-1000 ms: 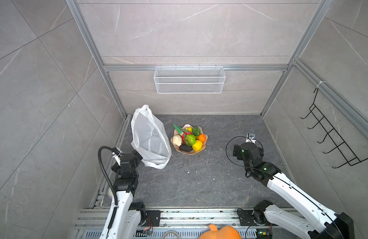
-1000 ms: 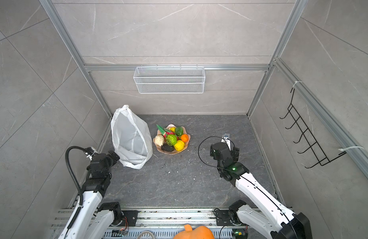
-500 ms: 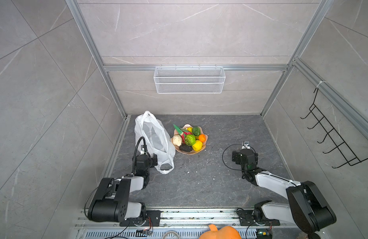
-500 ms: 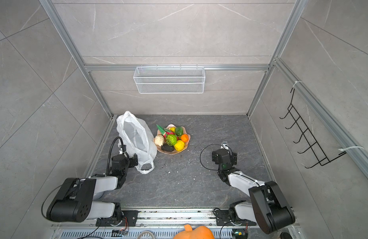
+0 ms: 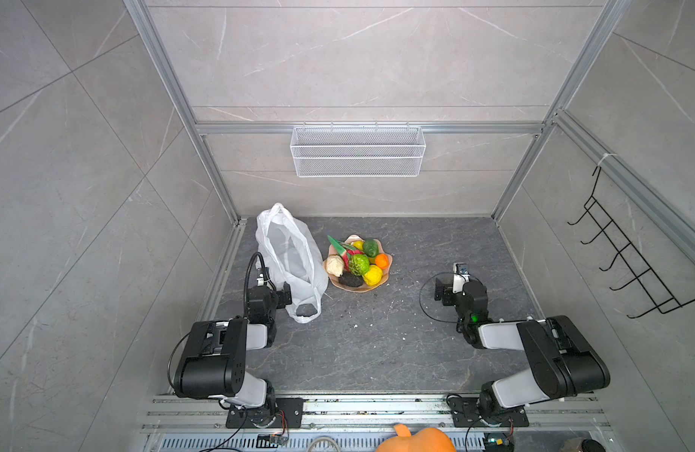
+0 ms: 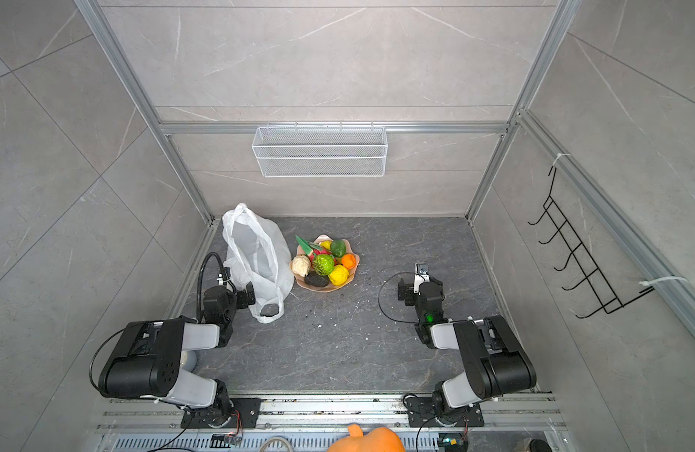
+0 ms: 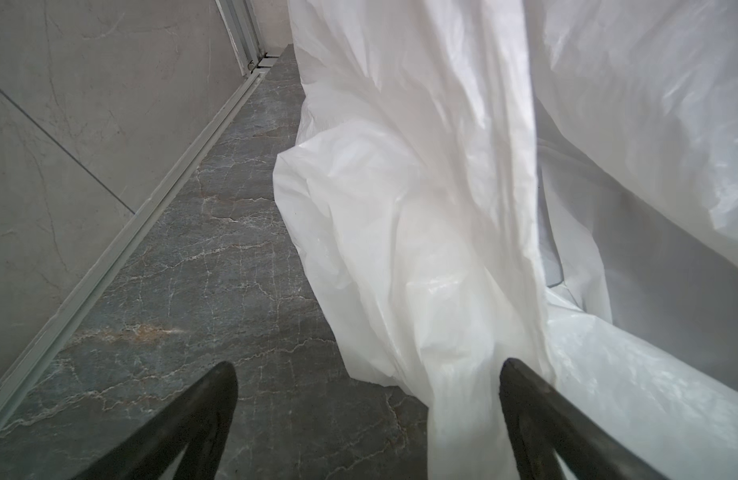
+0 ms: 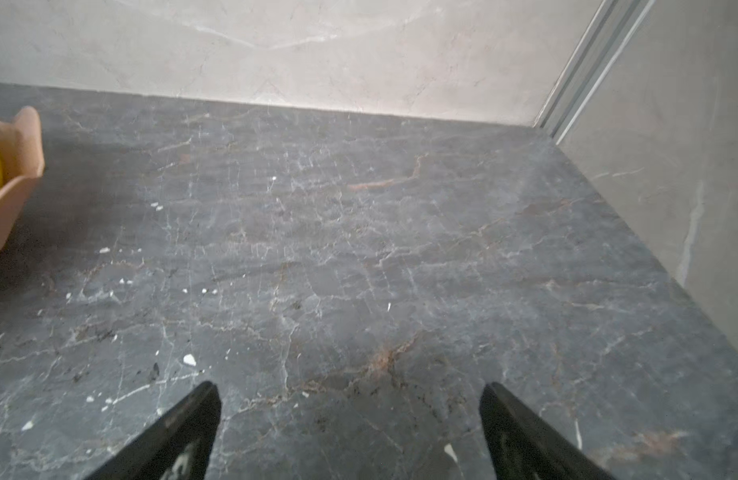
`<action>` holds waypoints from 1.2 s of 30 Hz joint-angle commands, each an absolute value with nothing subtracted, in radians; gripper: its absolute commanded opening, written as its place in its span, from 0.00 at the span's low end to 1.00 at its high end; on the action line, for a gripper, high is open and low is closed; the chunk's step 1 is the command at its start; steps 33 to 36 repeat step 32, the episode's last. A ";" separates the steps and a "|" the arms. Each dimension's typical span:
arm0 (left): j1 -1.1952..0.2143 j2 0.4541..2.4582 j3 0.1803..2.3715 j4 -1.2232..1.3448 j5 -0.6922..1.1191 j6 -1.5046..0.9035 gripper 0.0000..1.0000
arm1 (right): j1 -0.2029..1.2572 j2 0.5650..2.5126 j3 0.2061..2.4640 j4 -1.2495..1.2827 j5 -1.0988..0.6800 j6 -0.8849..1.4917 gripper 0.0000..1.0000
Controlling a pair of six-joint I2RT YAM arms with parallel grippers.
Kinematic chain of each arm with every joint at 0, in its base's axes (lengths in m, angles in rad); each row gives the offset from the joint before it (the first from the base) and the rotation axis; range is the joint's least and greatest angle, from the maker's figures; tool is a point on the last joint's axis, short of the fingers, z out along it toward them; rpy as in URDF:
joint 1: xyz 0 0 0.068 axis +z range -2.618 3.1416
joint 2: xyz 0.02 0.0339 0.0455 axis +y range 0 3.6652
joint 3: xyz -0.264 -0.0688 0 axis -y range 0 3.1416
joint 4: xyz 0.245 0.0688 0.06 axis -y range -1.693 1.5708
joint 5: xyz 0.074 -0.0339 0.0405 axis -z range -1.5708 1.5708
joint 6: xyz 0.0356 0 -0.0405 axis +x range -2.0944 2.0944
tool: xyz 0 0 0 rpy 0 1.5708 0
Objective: Take fruits out of the plastic bag
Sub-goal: Reset both arms
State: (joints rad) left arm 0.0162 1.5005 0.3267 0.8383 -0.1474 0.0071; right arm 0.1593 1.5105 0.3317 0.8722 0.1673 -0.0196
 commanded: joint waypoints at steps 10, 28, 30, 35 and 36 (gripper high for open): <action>0.026 1.501 0.357 0.855 -0.124 -0.008 1.00 | 0.144 1.519 0.351 0.897 0.194 0.000 1.00; 0.027 1.502 0.358 0.853 -0.124 -0.007 1.00 | 0.135 1.520 0.363 0.875 0.175 0.006 1.00; 0.026 1.502 0.358 0.853 -0.124 -0.008 1.00 | 0.136 1.520 0.361 0.877 0.175 0.005 1.00; 0.026 1.502 0.359 0.854 -0.124 -0.009 1.00 | 0.135 1.516 0.353 0.888 0.178 0.002 0.99; 0.026 1.502 0.359 0.854 -0.124 -0.009 1.00 | 0.135 1.516 0.353 0.888 0.178 0.002 0.99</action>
